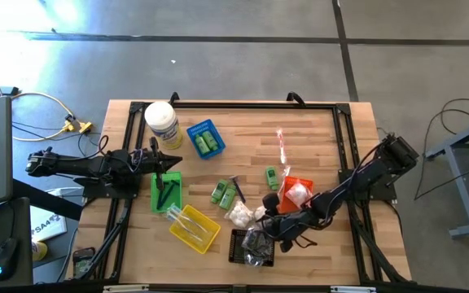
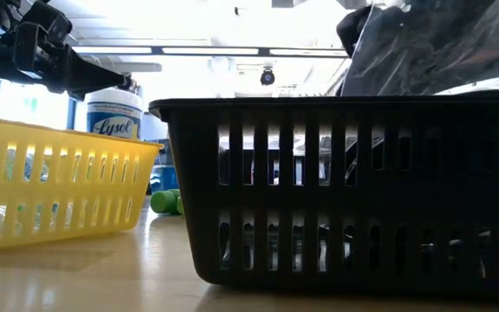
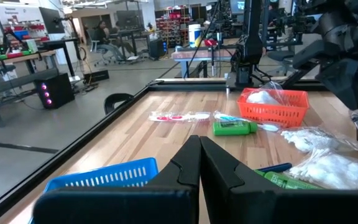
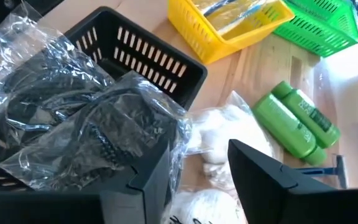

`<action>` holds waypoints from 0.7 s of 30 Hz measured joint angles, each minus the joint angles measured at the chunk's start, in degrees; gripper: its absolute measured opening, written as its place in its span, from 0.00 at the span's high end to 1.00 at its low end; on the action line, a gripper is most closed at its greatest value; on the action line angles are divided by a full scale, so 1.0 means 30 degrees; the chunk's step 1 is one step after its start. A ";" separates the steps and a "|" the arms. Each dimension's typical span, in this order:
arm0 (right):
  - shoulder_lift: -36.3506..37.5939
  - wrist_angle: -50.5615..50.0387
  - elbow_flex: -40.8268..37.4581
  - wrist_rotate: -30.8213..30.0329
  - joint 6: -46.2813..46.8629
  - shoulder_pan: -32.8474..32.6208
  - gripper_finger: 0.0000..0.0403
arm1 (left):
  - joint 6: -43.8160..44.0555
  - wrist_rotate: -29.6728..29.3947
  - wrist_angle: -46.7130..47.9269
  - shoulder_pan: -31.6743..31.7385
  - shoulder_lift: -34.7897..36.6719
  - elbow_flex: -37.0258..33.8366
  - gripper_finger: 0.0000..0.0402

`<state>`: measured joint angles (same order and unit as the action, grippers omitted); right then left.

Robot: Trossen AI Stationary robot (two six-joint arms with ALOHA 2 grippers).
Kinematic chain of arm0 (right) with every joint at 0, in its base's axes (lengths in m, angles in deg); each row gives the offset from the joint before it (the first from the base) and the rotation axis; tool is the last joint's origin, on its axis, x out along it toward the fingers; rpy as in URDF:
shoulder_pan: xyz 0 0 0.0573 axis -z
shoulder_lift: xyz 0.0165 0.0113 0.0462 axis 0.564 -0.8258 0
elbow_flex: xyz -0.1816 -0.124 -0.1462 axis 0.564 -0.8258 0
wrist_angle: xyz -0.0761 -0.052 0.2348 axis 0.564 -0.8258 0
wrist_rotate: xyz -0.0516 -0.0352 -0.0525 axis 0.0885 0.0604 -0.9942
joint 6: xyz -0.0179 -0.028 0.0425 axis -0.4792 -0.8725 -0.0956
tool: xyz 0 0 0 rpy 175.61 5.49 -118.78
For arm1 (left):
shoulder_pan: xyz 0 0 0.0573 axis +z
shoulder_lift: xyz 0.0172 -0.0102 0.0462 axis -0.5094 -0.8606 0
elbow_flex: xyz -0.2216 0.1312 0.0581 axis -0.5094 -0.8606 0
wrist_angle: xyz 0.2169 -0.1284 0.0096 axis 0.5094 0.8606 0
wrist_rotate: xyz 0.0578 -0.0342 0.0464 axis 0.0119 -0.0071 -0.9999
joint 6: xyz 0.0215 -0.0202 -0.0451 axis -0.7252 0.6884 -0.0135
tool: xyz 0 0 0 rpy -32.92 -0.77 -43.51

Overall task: Pick & Place Travel size toiletries
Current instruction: Put the black hairbrush into the black bin

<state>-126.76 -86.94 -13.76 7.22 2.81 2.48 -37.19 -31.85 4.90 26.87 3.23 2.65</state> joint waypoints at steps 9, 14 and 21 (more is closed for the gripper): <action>0.1837 -0.0460 0.0000 0.0677 0.3587 0.0635 0.61 | 0.0016 -0.0014 0.0061 0.0000 0.0000 0.0000 1.00; 0.3710 -0.2725 0.0000 0.3170 0.7391 0.0653 0.61 | 0.0026 0.0117 0.0315 0.0000 -0.0004 0.0000 1.00; 0.3675 -0.4841 -0.0372 0.5931 1.2280 0.1356 0.61 | 0.0073 0.0127 0.0392 0.0000 0.0000 0.0000 1.00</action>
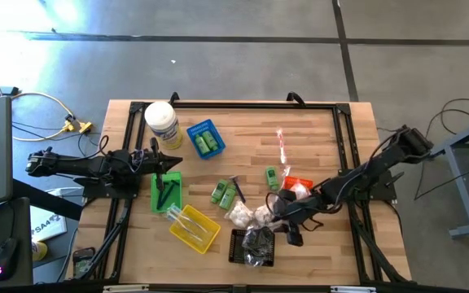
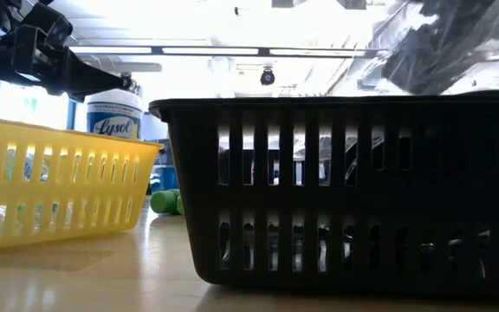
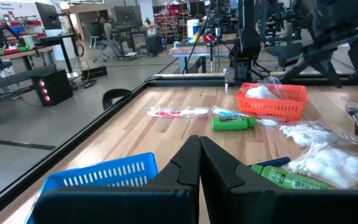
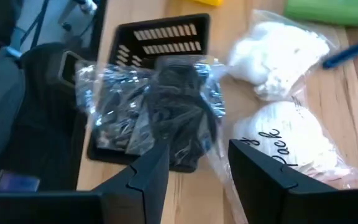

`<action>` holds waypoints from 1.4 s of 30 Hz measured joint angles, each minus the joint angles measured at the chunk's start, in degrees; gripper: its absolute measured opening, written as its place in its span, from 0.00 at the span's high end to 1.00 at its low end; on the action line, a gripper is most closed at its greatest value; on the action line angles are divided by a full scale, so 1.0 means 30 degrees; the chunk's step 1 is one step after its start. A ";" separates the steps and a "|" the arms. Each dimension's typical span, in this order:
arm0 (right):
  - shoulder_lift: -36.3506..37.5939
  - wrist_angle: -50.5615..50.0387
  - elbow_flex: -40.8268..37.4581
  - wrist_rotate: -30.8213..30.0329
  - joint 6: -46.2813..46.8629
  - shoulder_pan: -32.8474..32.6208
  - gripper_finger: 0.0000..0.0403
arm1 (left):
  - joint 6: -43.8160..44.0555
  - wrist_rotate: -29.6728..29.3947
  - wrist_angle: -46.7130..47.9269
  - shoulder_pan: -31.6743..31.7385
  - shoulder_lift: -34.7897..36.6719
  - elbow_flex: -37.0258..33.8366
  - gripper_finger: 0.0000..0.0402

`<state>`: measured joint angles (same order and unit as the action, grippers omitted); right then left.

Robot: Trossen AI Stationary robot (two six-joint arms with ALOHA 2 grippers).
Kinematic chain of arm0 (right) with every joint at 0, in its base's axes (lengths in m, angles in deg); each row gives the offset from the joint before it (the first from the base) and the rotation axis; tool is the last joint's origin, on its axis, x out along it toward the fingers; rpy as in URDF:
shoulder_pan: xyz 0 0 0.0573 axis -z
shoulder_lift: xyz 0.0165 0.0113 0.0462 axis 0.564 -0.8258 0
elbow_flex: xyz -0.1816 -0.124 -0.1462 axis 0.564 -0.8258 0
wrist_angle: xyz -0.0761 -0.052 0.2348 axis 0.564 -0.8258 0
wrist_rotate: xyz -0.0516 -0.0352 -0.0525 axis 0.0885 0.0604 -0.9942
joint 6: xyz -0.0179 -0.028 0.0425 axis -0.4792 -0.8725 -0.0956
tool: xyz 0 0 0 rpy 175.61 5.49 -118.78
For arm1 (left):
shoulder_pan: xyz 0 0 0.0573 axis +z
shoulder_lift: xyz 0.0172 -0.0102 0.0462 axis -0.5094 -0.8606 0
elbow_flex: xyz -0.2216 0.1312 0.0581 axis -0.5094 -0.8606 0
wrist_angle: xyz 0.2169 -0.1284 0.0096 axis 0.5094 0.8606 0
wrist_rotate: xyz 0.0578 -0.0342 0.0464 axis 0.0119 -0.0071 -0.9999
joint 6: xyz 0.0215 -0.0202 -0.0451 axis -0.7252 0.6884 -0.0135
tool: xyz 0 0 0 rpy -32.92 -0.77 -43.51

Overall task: Pick & Place Travel size toiletries
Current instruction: Put the black hairbrush into the black bin

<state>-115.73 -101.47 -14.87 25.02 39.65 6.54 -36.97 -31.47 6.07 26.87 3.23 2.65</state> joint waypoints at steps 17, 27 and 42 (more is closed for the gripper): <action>-0.2440 0.0737 -0.0044 0.2222 0.1881 0.0742 0.61 | -0.0007 0.0011 -0.0130 0.0000 -0.0006 -0.0007 1.00; -0.2910 0.1672 -0.0044 0.2140 0.0136 0.0751 0.65 | 0.0372 0.0026 -0.0141 -0.0007 0.0000 -0.0007 1.00; -0.2910 0.1676 -0.0022 0.0051 -0.1557 0.0706 0.99 | 0.0393 0.0026 -0.0089 -0.0004 0.0000 -0.0007 1.00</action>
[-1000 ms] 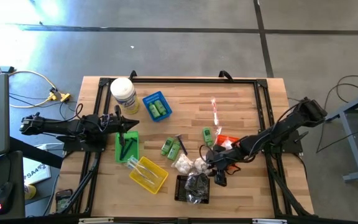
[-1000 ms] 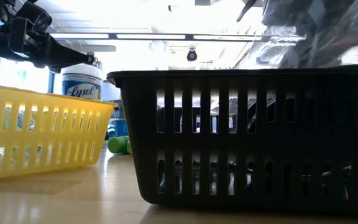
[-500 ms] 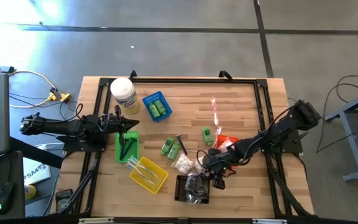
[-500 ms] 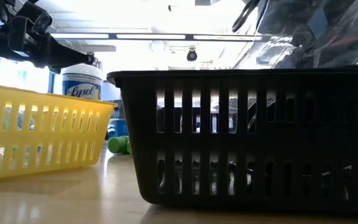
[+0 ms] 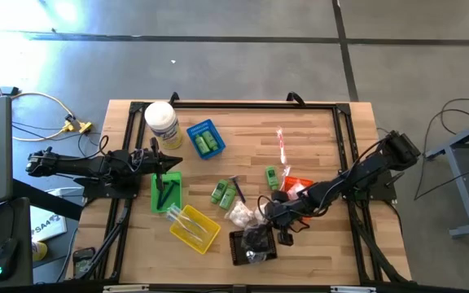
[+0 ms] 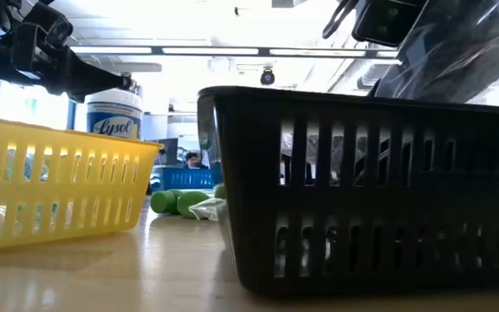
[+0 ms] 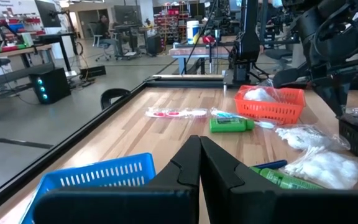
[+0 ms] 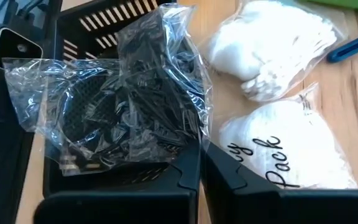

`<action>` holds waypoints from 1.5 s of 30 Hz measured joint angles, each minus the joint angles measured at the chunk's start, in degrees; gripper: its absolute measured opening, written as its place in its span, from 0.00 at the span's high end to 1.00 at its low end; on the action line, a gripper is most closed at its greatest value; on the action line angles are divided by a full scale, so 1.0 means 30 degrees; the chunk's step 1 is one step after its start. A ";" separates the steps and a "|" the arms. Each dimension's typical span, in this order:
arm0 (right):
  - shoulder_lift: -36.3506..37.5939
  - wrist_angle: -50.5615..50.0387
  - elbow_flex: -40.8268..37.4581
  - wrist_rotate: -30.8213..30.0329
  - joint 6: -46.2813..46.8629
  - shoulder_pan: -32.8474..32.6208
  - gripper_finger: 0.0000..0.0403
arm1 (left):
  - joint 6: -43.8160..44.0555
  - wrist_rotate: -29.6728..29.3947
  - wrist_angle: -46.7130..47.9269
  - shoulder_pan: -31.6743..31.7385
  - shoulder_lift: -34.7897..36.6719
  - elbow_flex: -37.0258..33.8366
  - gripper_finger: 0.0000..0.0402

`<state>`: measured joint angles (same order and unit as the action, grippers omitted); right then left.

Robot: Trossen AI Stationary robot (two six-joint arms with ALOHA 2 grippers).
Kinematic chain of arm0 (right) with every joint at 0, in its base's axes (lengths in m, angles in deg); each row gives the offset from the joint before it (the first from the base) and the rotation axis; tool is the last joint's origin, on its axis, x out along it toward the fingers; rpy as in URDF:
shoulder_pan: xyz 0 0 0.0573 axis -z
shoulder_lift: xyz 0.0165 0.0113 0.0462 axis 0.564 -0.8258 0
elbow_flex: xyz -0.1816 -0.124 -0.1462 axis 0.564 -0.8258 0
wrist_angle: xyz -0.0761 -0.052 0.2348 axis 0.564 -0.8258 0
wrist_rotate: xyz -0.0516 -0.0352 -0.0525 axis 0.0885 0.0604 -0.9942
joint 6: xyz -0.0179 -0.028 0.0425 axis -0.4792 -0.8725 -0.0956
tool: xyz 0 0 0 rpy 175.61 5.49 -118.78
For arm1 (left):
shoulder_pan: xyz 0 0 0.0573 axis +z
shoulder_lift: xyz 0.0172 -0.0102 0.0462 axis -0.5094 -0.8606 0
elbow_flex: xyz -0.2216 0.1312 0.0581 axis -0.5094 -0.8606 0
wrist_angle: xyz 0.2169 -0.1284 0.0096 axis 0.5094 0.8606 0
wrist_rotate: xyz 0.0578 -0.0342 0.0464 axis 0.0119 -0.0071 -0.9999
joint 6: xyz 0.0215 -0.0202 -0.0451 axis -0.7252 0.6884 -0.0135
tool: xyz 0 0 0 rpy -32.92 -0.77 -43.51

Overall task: Pick & Place Travel size toiletries
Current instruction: Put the black hairbrush into the black bin

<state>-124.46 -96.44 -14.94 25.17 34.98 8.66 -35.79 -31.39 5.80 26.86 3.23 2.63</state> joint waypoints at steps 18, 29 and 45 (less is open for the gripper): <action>-0.0189 -0.2819 0.2674 -0.8870 -0.3495 -0.3237 0.99 | 0.0000 0.0000 0.0243 -0.0002 -0.0002 0.0000 1.00; -0.2582 -0.2418 0.2652 -1.4524 -0.5214 -0.5698 0.99 | 0.0029 0.0000 0.0236 -0.0004 -0.0001 0.0000 1.00; -0.2393 -0.1167 0.2652 -1.0854 -0.5140 -0.6441 0.99 | 0.0022 0.0000 0.0105 -0.0004 0.0000 0.0000 1.00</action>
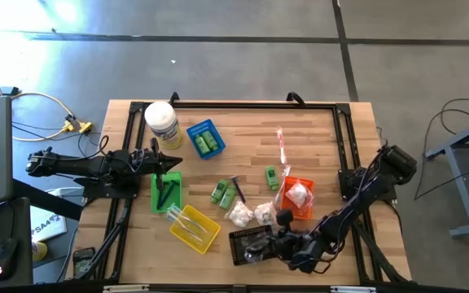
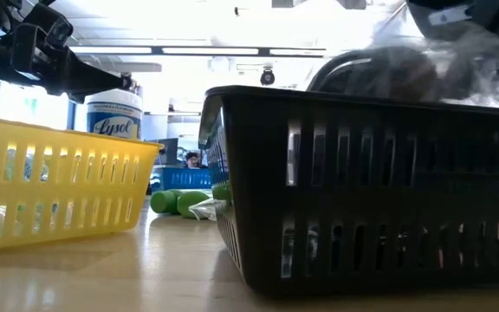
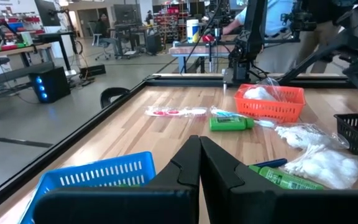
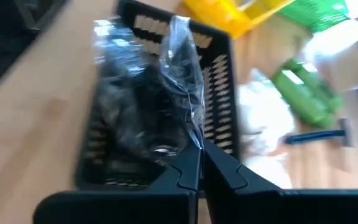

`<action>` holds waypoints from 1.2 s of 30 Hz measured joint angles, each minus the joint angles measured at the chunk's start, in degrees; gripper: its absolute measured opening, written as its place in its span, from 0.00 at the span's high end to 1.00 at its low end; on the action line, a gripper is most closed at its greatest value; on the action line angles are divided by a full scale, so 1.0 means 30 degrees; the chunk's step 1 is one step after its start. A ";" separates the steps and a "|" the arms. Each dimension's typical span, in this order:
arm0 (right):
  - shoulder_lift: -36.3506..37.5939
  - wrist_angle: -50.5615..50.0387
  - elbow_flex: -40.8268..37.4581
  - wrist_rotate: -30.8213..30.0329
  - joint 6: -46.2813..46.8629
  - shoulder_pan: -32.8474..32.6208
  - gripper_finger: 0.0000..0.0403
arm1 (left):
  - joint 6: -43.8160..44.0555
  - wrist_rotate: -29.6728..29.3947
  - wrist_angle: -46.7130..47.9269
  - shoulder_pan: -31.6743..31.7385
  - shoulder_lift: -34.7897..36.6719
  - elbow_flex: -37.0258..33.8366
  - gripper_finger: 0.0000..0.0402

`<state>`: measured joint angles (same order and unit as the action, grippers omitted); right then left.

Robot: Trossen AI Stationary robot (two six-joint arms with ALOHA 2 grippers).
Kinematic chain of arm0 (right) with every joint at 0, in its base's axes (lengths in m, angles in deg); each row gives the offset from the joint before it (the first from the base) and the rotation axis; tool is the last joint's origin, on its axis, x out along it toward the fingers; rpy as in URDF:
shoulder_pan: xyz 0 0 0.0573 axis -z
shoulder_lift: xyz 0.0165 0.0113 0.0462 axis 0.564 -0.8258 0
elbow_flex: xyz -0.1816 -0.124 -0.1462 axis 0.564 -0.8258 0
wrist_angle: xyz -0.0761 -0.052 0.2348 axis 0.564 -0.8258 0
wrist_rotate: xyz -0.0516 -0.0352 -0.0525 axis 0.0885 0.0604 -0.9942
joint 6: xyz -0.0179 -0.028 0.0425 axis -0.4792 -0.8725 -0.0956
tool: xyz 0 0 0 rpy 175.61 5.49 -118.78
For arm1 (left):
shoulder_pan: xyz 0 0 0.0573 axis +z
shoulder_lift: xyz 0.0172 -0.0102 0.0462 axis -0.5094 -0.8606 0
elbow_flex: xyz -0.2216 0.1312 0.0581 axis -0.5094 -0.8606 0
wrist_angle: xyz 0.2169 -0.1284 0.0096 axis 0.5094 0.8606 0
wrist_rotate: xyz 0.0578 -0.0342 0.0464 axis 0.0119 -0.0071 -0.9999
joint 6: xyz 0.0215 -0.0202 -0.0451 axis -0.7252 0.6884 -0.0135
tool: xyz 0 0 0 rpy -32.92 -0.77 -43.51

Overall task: Pick & Place Travel size toiletries
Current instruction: Put the black hairbrush into the black bin, then put the white cotton pack into the orange bin

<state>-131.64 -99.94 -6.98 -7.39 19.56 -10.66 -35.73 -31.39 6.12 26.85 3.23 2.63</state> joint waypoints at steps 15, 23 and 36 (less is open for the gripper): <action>0.1683 -0.0564 0.0000 0.1832 0.0908 0.0285 0.58 | 0.0634 0.0024 0.0138 0.0000 -0.0007 0.0000 1.00; 0.4752 -0.0868 0.0000 -0.0759 -0.0401 0.0832 0.63 | 0.0998 0.0022 0.0113 0.0004 -0.0007 0.0000 1.00; 0.7082 -0.0999 -0.0007 1.0419 -0.3064 0.8932 0.99 | 0.0801 0.0007 0.0069 0.0007 -0.0007 0.0000 1.00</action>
<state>-110.40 -102.94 -7.00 23.87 10.37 16.13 -33.32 -31.37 6.33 26.87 3.21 2.63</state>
